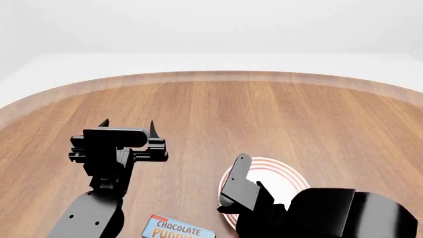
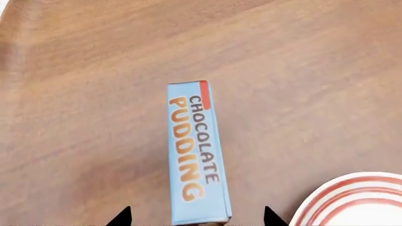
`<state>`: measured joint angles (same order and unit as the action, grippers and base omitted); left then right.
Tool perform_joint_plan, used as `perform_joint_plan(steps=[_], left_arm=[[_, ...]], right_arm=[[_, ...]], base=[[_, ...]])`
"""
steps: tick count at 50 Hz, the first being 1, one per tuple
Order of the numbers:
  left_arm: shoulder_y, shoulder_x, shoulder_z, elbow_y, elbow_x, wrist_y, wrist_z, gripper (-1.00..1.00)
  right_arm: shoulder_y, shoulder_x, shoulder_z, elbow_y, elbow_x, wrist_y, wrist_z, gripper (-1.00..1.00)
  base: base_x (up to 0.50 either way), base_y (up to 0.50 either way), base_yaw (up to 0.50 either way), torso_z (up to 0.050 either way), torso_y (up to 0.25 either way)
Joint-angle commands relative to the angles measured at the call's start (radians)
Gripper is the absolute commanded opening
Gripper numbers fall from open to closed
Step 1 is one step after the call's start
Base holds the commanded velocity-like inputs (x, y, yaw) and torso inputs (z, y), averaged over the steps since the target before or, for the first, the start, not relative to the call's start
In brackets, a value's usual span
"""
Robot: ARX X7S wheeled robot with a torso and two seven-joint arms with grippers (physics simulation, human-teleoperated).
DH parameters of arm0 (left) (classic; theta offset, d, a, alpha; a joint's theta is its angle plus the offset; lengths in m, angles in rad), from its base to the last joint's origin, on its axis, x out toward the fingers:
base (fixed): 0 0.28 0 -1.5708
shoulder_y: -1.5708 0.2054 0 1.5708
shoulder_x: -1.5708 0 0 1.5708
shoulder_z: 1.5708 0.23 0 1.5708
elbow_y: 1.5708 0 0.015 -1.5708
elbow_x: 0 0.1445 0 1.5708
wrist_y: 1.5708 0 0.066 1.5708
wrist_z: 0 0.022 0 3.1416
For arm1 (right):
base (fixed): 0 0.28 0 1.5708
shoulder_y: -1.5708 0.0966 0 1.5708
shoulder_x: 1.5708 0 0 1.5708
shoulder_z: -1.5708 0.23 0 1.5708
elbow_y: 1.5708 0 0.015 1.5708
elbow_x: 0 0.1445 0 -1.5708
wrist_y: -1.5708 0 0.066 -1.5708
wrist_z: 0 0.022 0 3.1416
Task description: Put the chocolate pudding to the right of the plate.
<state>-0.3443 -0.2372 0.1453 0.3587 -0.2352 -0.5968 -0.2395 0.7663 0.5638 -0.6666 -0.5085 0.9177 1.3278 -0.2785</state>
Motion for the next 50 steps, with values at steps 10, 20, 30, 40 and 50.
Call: perform_joint_plan(steps=[10,20,30,40,50], left_arm=[[-0.008,-0.006,0.01,0.009,-0.008,-0.01,-0.008,1.0],[0.0,-0.01,0.012,0.011,-0.012,-0.006,-0.012,1.0],[0.006,-0.012,0.014,0.012,-0.016,0.0,-0.015,1.0],[0.01,-0.013,0.02,0.013,-0.019,0.005,-0.018,1.0],[0.012,-0.015,0.024,0.004,-0.021,0.014,-0.019,1.0]], right_arm=[[-0.004,-0.037,-0.13,0.161,-0.094,-0.096,-0.074,1.0],[-0.001,-0.048,-0.161,0.211,-0.118,-0.123,-0.095,1.0],[0.012,-0.074,-0.205,0.287,-0.151,-0.153,-0.126,1.0],[0.023,-0.099,-0.239,0.35,-0.175,-0.178,-0.154,1.0],[0.023,-0.118,-0.279,0.416,-0.197,-0.206,-0.187,1.0]], base=[[0.0,0.0,0.0,0.0,0.0],[0.0,0.0,0.0,0.0,0.0],[0.0,0.0,0.0,0.0,0.0],[0.0,0.0,0.0,0.0,0.0],[0.0,0.0,0.0,0.0,0.0]])
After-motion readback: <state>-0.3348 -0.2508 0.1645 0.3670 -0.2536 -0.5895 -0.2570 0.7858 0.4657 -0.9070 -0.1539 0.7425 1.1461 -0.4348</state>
